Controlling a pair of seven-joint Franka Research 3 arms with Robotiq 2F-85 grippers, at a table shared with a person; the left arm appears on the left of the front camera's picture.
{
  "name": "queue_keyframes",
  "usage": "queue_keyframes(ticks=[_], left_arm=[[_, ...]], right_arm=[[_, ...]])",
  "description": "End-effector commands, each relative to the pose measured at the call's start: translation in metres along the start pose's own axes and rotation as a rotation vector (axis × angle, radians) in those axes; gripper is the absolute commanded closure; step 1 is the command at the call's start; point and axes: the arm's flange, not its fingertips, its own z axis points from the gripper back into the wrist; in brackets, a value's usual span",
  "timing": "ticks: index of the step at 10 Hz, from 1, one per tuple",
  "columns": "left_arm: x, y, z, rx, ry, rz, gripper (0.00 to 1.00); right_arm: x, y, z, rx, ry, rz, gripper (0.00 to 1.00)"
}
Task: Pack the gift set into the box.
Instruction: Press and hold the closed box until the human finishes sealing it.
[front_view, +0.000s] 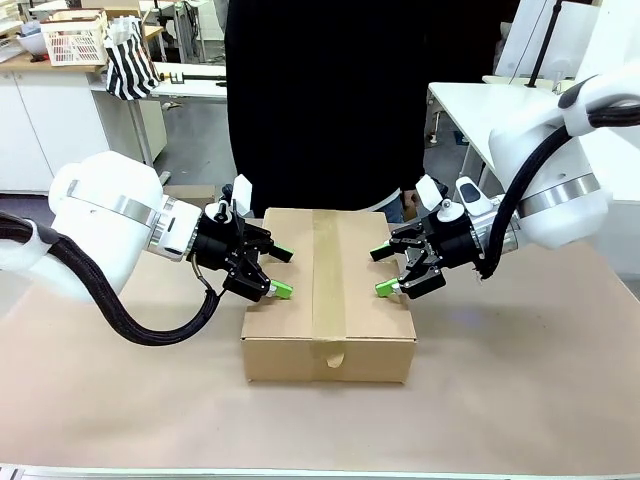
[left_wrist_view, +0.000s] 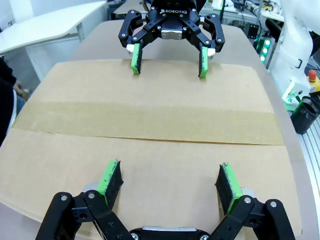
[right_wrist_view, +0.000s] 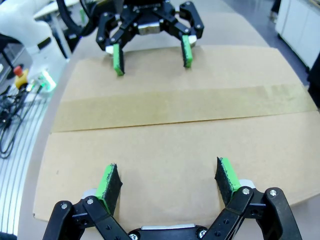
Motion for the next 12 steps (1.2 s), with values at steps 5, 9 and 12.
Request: queue_keyframes(ticks=[5,9,12], left_arm=[[0.000,0.000,0.000,0.000,0.000,0.000,0.00],[0.072,-0.020,0.075,-0.366,-0.317,0.559,0.00],[0.065,-0.045,0.142,-0.381,-0.398,0.819,0.00]], right_arm=[[0.000,0.000,0.000,0.000,0.000,0.000,0.00],[0.078,0.024,0.084,0.143,-0.155,-0.556,0.00],[0.074,0.055,0.152,0.115,-0.251,-0.807,0.00]])
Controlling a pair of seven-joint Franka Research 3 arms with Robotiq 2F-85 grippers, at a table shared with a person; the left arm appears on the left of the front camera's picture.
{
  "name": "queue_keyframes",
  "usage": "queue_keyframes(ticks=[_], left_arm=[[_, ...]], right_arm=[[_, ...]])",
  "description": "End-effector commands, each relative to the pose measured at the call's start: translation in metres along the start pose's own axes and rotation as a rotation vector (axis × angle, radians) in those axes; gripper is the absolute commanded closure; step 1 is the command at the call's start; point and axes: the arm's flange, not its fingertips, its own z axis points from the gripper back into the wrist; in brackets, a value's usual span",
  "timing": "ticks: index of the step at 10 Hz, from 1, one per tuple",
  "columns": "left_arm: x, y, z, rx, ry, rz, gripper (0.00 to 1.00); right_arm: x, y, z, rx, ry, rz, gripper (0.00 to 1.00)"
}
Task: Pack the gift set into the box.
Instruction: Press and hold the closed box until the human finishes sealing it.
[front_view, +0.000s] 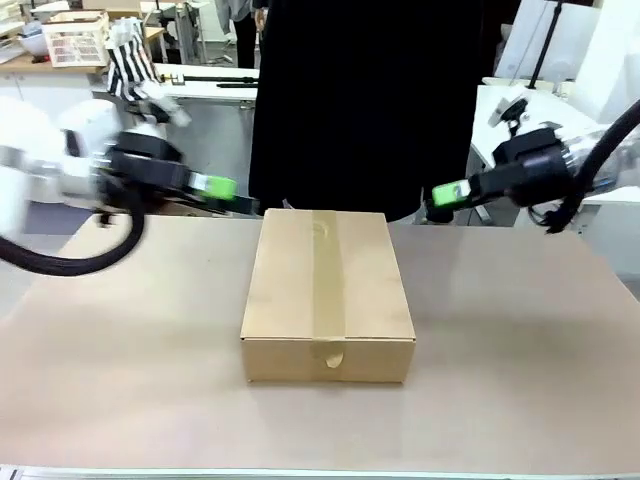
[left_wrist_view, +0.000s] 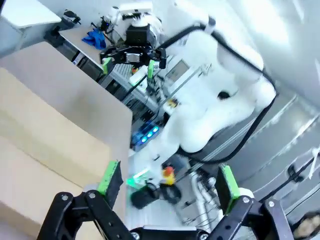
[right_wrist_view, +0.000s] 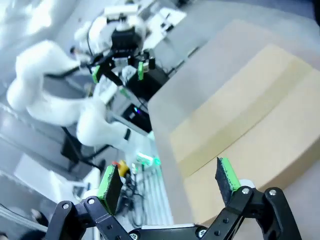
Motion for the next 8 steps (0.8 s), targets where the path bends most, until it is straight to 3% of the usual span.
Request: queue_keyframes(ticks=[1,2,3,4,5,6,8], left_arm=[[-0.022,-0.019,0.048,0.034,-0.133,0.144,0.00],[-0.035,-0.025,0.081,0.016,-0.234,0.176,0.00],[-0.048,-0.025,0.115,0.094,-0.325,0.178,0.00],[-0.059,-0.018,0.138,0.136,-0.336,0.188,0.00],[-0.030,-0.015,0.096,0.062,-0.230,0.170,0.00],[-0.030,-0.015,0.096,0.062,-0.230,0.170,0.00],[-0.030,-0.015,0.096,0.062,-0.230,0.170,0.00]], right_arm=[[-0.030,0.024,0.051,-0.071,-0.148,-0.116,0.00],[-0.048,0.031,0.083,-0.095,-0.263,-0.137,0.00],[-0.065,0.034,0.116,-0.105,-0.395,-0.132,0.00],[-0.080,0.033,0.139,-0.101,-0.499,-0.106,0.00],[-0.082,0.025,0.140,-0.112,-0.508,0.007,0.00],[-0.040,0.020,0.144,-0.123,-0.380,-0.139,0.00],[-0.040,0.020,0.144,-0.123,-0.380,-0.139,0.00]])
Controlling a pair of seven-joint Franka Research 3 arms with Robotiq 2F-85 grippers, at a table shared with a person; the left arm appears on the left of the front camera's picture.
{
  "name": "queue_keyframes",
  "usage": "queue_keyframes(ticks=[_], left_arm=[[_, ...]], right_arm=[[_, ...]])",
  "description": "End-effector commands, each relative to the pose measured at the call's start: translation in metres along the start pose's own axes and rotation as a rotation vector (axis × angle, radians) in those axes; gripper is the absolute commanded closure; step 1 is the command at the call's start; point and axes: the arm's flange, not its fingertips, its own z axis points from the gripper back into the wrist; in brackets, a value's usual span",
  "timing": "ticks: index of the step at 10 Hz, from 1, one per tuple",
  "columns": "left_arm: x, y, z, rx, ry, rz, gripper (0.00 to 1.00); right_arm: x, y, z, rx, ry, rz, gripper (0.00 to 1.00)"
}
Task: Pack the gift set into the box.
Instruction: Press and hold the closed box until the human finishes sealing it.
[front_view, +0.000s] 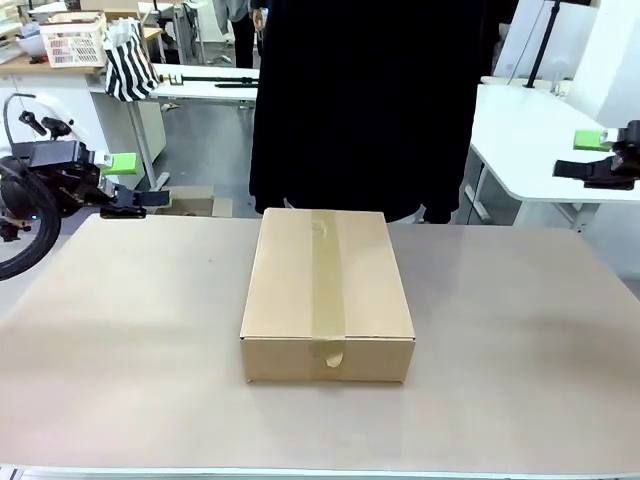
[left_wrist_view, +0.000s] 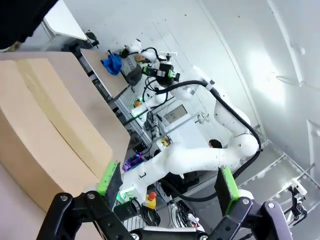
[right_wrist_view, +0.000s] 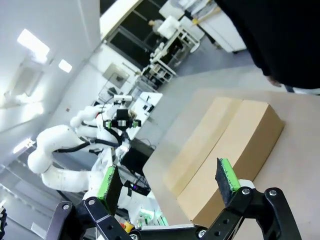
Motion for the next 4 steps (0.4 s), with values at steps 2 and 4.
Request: queue_keyframes(ticks=[2,4], left_arm=[[0.0008,-0.0036,0.0012,-0.001,-0.014,-0.008,0.00],[0.0008,-0.0036,0.0012,-0.001,-0.014,-0.008,0.00]], right_arm=[[0.0006,0.0033,-0.0051,-0.004,0.027,-0.021,0.00],[0.0006,0.0033,-0.0051,-0.004,0.027,-0.021,0.00]])
